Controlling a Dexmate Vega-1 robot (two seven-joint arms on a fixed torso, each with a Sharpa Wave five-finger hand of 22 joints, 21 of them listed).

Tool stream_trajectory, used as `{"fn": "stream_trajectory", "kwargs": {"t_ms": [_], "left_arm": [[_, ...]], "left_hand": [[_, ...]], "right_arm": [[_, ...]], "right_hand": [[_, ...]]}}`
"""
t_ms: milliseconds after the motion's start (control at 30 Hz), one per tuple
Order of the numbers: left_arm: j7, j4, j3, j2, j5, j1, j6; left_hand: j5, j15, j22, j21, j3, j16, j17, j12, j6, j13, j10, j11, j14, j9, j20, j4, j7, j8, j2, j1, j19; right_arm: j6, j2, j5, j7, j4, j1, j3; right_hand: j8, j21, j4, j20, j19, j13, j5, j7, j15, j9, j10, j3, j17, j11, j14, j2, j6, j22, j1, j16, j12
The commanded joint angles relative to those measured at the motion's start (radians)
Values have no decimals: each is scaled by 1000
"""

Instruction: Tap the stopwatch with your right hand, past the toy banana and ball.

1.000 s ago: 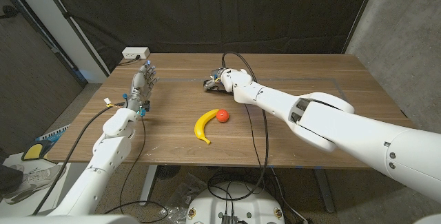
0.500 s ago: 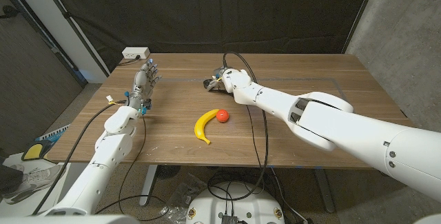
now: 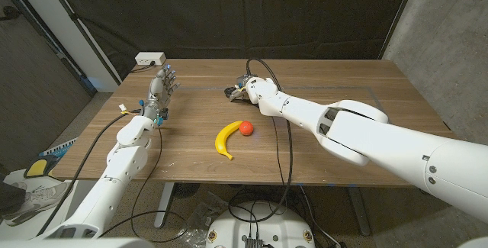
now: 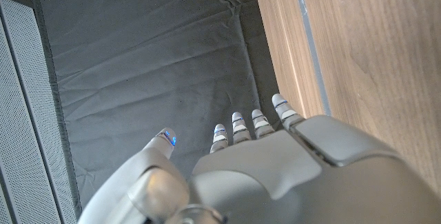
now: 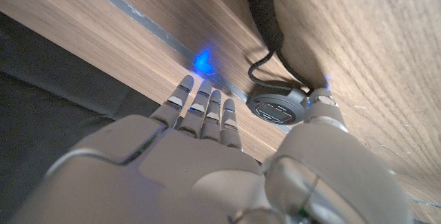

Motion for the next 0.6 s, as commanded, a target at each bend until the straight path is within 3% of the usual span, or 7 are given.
{"fn": "stream_trajectory", "kwargs": {"t_ms": [33,167,267,467,600], "left_arm": [[-13,25,2,1,-4,-18,10],[-21,35,2,0,-4,-22,5],[-23,40,1,-1,-2,-25,-4],[-29,47,0,-2,-1,-30,-14],[-30,48,0,-3,-3,-31,-17]], "left_hand": [[3,4,3,-1,-3,-2,5,-5,-9,4,-9,-2,-10,2,-4,0,-5,-2,3,-3,-10],[3,5,3,-1,-4,-3,5,-6,-12,4,-13,-2,-12,2,-4,1,-5,-3,2,-4,-11],[4,7,3,-1,-6,-2,6,-7,-15,4,-15,-2,-12,2,-3,2,-9,-4,1,-6,-12],[4,6,3,-2,-9,-1,6,-7,-18,4,-16,-4,-11,3,-2,3,-9,-4,-2,-10,-13],[5,5,3,-2,-12,-1,6,-7,-19,4,-17,-3,-10,3,-1,4,-9,-4,-5,-14,-14]], "right_arm": [[72,25,39,-55,66,15,11],[97,24,49,-96,75,13,16],[97,21,46,-122,71,9,14],[95,32,39,-131,91,15,0],[86,25,28,-136,79,9,-11]], "right_hand": [[2,12,-8,-7,22,4,11,-13,-21,2,9,9,4,-15,22,26,4,3,33,6,8],[19,17,-13,-19,24,4,17,-64,-37,3,24,19,5,-28,34,49,48,6,63,8,16],[33,27,-13,-25,41,4,18,-61,-47,3,57,17,5,-41,54,52,93,8,73,12,29],[51,36,-14,-44,55,3,21,-91,-70,4,80,17,5,-54,78,59,150,8,88,16,38],[64,44,-22,-61,66,3,24,-112,-86,4,101,18,3,-76,93,60,193,9,111,17,44]]}}
